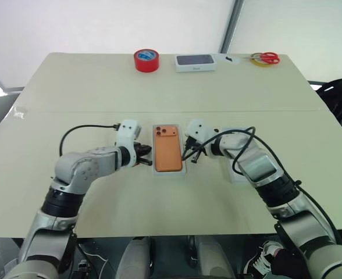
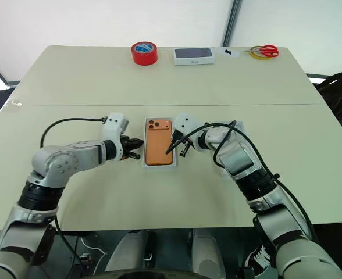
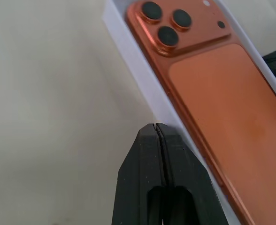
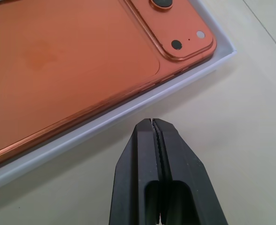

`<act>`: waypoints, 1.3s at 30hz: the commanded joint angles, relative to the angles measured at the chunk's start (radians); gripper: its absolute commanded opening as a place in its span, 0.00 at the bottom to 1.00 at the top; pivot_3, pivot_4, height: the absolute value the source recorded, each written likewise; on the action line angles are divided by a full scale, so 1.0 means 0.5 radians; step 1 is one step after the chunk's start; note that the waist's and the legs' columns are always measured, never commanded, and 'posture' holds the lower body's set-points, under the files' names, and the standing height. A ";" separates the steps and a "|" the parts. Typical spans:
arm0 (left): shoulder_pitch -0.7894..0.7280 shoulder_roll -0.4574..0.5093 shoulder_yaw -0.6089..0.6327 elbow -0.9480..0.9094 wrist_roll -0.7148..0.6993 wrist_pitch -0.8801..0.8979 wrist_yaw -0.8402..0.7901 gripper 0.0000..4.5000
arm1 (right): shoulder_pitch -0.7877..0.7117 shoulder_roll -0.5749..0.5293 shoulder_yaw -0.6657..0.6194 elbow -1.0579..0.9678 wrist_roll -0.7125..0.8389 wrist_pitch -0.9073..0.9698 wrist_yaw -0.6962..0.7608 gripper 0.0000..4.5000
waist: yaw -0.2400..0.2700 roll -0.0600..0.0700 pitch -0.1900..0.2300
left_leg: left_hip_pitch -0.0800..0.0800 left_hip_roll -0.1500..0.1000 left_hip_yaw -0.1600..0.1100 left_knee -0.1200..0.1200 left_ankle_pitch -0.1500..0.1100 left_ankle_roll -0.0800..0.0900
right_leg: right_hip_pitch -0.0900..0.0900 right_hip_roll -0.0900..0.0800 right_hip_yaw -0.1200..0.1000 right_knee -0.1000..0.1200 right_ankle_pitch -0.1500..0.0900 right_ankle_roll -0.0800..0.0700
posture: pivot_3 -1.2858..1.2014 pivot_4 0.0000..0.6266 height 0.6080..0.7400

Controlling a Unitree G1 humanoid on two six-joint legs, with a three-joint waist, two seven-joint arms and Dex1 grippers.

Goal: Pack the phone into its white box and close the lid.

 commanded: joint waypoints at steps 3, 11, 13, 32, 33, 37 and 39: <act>-0.054 -0.161 -0.027 -0.058 0.095 0.075 -0.116 0.01 | 0.007 -0.016 -0.020 -0.144 -0.008 0.035 0.029 0.00 | 0.008 0.000 0.000 | 0.000 0.001 -0.001 0.000 0.000 0.000 | 0.001 0.000 0.000 0.000 0.000 0.000 | 0.52 0.24 0.94; -0.166 -0.417 -0.107 -0.016 0.199 0.174 -0.280 0.01 | 0.170 -0.253 -0.100 -0.459 0.031 0.128 0.147 0.00 | 0.011 0.000 0.000 | -0.001 -0.003 -0.002 0.002 -0.001 0.002 | 0.003 -0.007 -0.001 -0.001 -0.001 0.001 | 0.52 0.24 0.94; -0.216 -0.512 -0.168 0.020 0.226 0.193 -0.333 0.01 | 0.260 -0.371 -0.141 -0.577 0.040 0.153 0.187 0.00 | 0.010 0.000 0.000 | 0.000 -0.003 -0.001 0.003 -0.002 0.004 | 0.003 -0.008 0.000 -0.001 -0.001 0.002 | 0.52 0.24 0.94; -0.352 -0.841 -0.298 0.228 0.478 0.282 -0.678 0.01 | 0.763 -0.825 -0.482 -0.841 0.075 0.226 0.234 0.00 | 0.008 0.000 0.000 | 0.001 -0.001 -0.001 0.003 -0.002 0.005 | 0.003 -0.007 -0.001 -0.001 -0.008 0.001 | 0.52 0.24 0.94; -0.349 -0.840 -0.292 0.227 0.483 0.287 -0.682 0.01 | 0.757 -0.822 -0.482 -0.829 0.076 0.221 0.231 0.00 | 0.009 0.000 0.000 | 0.000 -0.001 -0.001 0.003 -0.002 0.005 | 0.003 -0.007 -0.001 -0.001 -0.008 0.001 | 0.52 0.24 0.94; -0.336 -0.826 -0.280 0.220 0.511 0.299 -0.690 0.01 | 0.741 -0.822 -0.472 -0.799 0.076 0.196 0.231 0.00 | 0.008 0.000 0.000 | 0.001 -0.001 -0.002 0.003 -0.002 0.005 | 0.003 -0.007 -0.001 -0.001 -0.008 0.001 | 0.52 0.24 0.94; -0.330 -0.820 -0.268 0.219 0.527 0.300 -0.687 0.01 | 0.738 -0.838 -0.466 -0.785 0.064 0.175 0.234 0.00 | 0.008 0.000 0.000 | 0.001 -0.001 -0.002 0.003 -0.002 0.005 | 0.003 -0.007 -0.001 0.000 -0.008 0.001 | 0.52 0.24 0.94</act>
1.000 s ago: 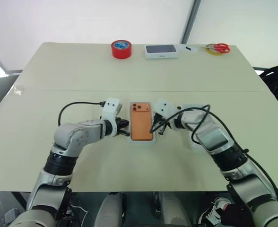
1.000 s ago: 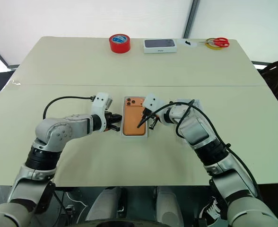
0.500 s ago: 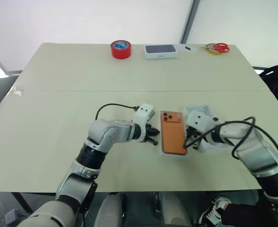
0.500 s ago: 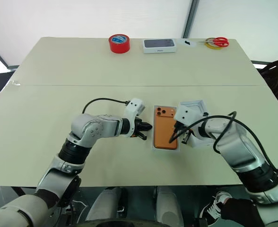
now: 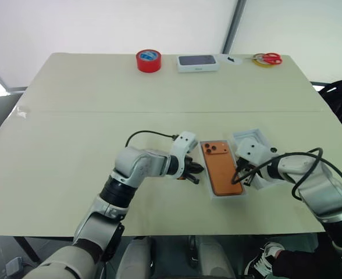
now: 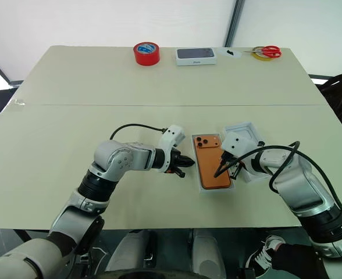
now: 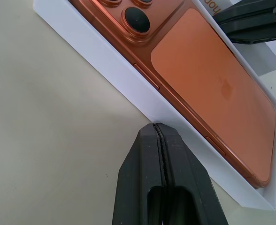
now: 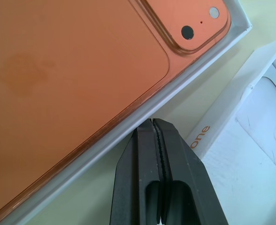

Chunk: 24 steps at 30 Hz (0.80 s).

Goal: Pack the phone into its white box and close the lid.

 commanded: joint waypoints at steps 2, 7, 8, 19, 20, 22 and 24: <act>-0.006 -0.001 0.061 -0.109 0.003 -0.013 -0.046 0.01 | -0.038 -0.048 -0.072 0.007 0.044 -0.063 0.035 0.00 | 0.000 0.000 0.000 | 0.000 0.000 0.000 0.000 0.000 0.000 | 0.000 0.000 0.000 0.000 0.000 0.000 | 0.52 0.24 0.94; 0.116 0.228 0.217 -0.360 -0.042 0.015 -0.107 0.00 | -0.012 -0.216 -0.363 -0.069 0.237 0.052 0.187 0.29 | -0.006 0.001 0.000 | 0.000 0.000 0.000 0.000 0.000 0.000 | 0.000 0.000 0.000 0.000 0.000 0.000 | 0.52 0.24 0.94; 0.158 0.287 0.243 -0.433 -0.050 -0.008 -0.138 0.00 | -0.010 -0.247 -0.416 -0.093 0.274 0.073 0.207 0.40 | -0.007 0.001 0.000 | 0.000 0.001 0.000 0.000 0.000 0.000 | -0.001 0.000 0.001 0.001 0.000 0.000 | 0.52 0.24 0.94; 0.594 0.691 0.133 -0.843 0.256 -1.187 -0.710 0.00 | -0.416 -0.245 -0.281 0.181 0.485 0.741 0.153 0.63 | 0.001 0.002 0.000 | 0.000 0.002 0.003 0.000 0.000 0.000 | -0.002 -0.002 0.001 0.000 0.000 -0.004 | 0.52 0.24 0.94; 0.614 0.738 0.108 -0.861 0.266 -1.252 -0.803 0.00 | -0.452 -0.234 -0.249 0.206 0.496 0.806 0.137 0.63 | 0.003 0.002 0.000 | 0.000 0.002 0.003 0.000 0.000 0.000 | -0.003 -0.002 0.001 0.000 0.000 -0.004 | 0.52 0.24 0.94; 0.645 0.822 0.061 -0.879 0.302 -1.377 -0.952 0.00 | -0.501 -0.225 -0.191 0.236 0.526 0.923 0.118 0.63 | 0.004 0.002 0.000 | -0.001 0.002 0.002 0.000 0.000 0.000 | -0.003 -0.001 0.001 0.000 0.000 -0.004 | 0.52 0.24 0.94; 0.673 0.883 0.021 -0.871 0.339 -1.475 -1.060 0.00 | -0.551 -0.187 -0.162 0.261 0.566 1.080 0.078 0.63 | 0.001 0.002 0.000 | -0.002 0.002 0.003 0.000 -0.001 0.001 | -0.003 -0.002 0.001 -0.001 0.000 -0.004 | 0.52 0.24 0.94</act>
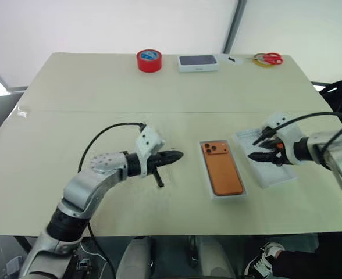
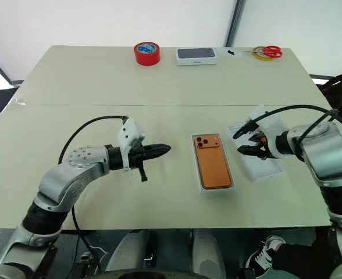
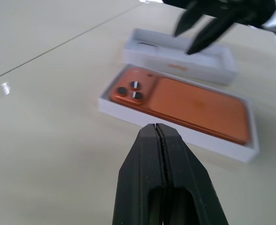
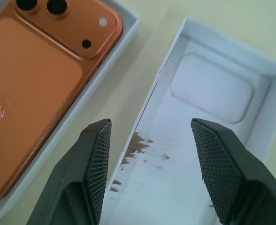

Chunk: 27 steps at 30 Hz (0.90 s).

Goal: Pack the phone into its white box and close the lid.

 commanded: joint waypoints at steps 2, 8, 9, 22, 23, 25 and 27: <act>0.047 0.090 -0.082 -0.054 0.070 -0.238 -0.240 0.00 | -0.109 0.067 0.046 0.036 0.091 0.306 -0.101 0.63 | -0.004 0.000 0.000 | 0.000 0.000 0.002 0.001 0.000 0.001 | 0.000 -0.001 0.001 0.000 0.000 0.000 | 0.52 0.24 0.94; 0.068 0.084 -0.106 -0.038 0.108 -0.302 -0.293 0.00 | -0.178 0.152 0.125 0.087 0.097 0.482 -0.283 0.63 | -0.004 0.000 0.000 | 0.000 0.000 0.001 0.001 -0.001 0.001 | 0.000 0.000 0.000 0.001 0.000 0.001 | 0.52 0.24 0.94; 0.074 0.080 -0.110 -0.041 0.109 -0.305 -0.297 0.00 | -0.187 0.174 0.138 0.079 0.099 0.520 -0.317 0.63 | -0.005 0.000 0.000 | 0.000 0.000 0.001 0.001 -0.001 0.001 | 0.000 0.000 0.000 0.001 0.000 0.001 | 0.52 0.24 0.94; 0.164 0.078 -0.083 -0.028 0.179 -0.335 -0.257 0.00 | -0.324 0.299 0.045 0.126 0.193 0.661 -0.532 0.00 | -0.008 0.000 0.000 | 0.001 0.001 0.001 0.001 -0.001 0.002 | 0.000 0.003 0.001 0.001 0.001 0.002 | 0.52 0.24 0.94; 0.177 0.080 -0.073 -0.027 0.185 -0.335 -0.243 0.00 | -0.344 0.295 0.027 0.118 0.205 0.644 -0.531 0.00 | -0.008 0.000 0.000 | 0.000 0.001 0.001 0.001 -0.001 0.002 | 0.000 0.003 0.001 0.001 0.001 0.002 | 0.52 0.24 0.94; 0.217 0.098 -0.035 -0.005 0.204 -0.343 -0.212 0.00 | -0.446 0.296 -0.031 0.175 0.247 0.665 -0.519 0.00 | -0.010 0.001 0.000 | 0.001 0.002 0.001 0.001 -0.001 0.002 | 0.000 0.003 0.001 0.001 0.001 0.002 | 0.52 0.24 0.94; 0.253 0.099 0.040 0.023 0.198 -0.340 -0.162 0.00 | -0.584 0.338 -0.183 0.305 0.331 0.683 -0.504 0.00 | -0.021 0.002 0.001 | 0.001 0.002 0.001 0.001 -0.001 0.002 | -0.001 0.004 0.001 0.002 0.001 0.002 | 0.52 0.24 0.94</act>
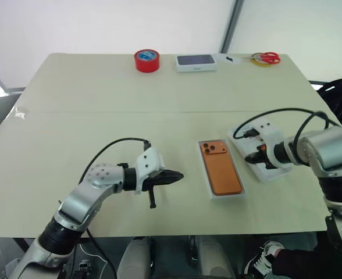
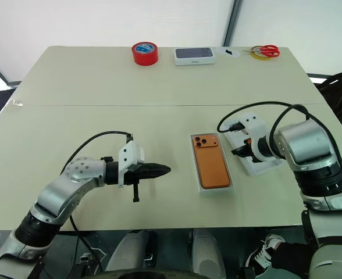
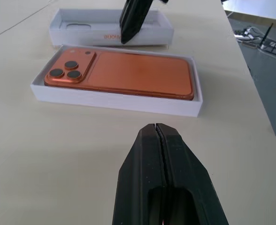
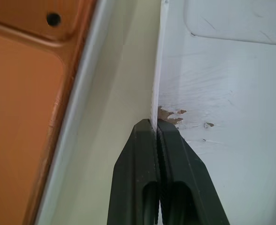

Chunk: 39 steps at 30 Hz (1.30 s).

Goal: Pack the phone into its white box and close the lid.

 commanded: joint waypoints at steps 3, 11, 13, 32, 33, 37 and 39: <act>0.064 -0.001 0.245 0.040 -0.011 -0.024 0.137 0.00 | -0.399 0.113 -0.527 0.372 0.371 0.014 -0.032 0.00 | -0.001 0.001 0.001 | 0.000 0.002 -0.001 0.000 0.000 0.000 | 0.000 0.002 0.000 0.001 0.001 0.002 | 0.52 0.24 0.94; 0.045 0.005 0.366 0.169 0.006 -0.056 0.198 0.00 | -0.571 0.279 -0.565 0.902 2.144 0.014 -0.883 0.00 | -0.003 0.001 0.001 | 0.000 0.003 -0.001 -0.001 -0.001 0.001 | 0.001 0.003 0.001 0.000 0.004 0.004 | 0.52 0.24 0.94; 0.027 0.006 0.365 0.183 0.014 -0.064 0.198 0.00 | -0.560 0.313 -0.474 0.976 2.586 0.014 -1.195 0.00 | -0.002 0.001 0.001 | 0.000 0.003 -0.001 -0.001 -0.001 0.001 | 0.001 0.003 0.001 0.001 0.004 0.004 | 0.52 0.24 0.94; -0.169 -0.257 0.190 0.278 0.140 -0.030 0.323 0.00 | 0.124 0.601 -0.328 0.419 3.250 -0.487 -2.092 0.14 | 0.008 0.001 0.000 | -0.001 0.003 -0.001 0.000 -0.001 0.002 | 0.000 0.003 0.002 0.002 0.005 0.007 | 0.52 0.24 0.94; -0.179 -0.271 0.173 0.289 0.155 -0.031 0.332 0.00 | 0.137 0.595 -0.341 0.394 3.250 -0.508 -2.135 0.21 | 0.008 0.001 0.000 | -0.001 0.003 -0.001 0.000 -0.001 0.002 | 0.001 0.003 0.002 0.002 0.005 0.007 | 0.52 0.24 0.94; -0.231 -0.335 0.120 0.356 0.207 -0.030 0.364 0.00 | 0.097 0.439 -0.321 0.330 3.250 -0.494 -2.124 0.65 | 0.014 0.002 0.000 | -0.001 0.003 0.000 0.000 -0.001 0.002 | 0.000 0.003 0.002 0.002 0.005 0.007 | 0.52 0.24 0.94; -0.258 -0.367 0.100 0.387 0.224 -0.031 0.377 0.00 | 0.054 0.302 -0.276 0.274 3.250 -0.477 -2.094 0.88 | 0.011 0.002 0.000 | -0.001 0.003 -0.001 0.000 -0.001 0.002 | 0.001 0.003 0.002 0.001 0.005 0.007 | 0.52 0.24 0.94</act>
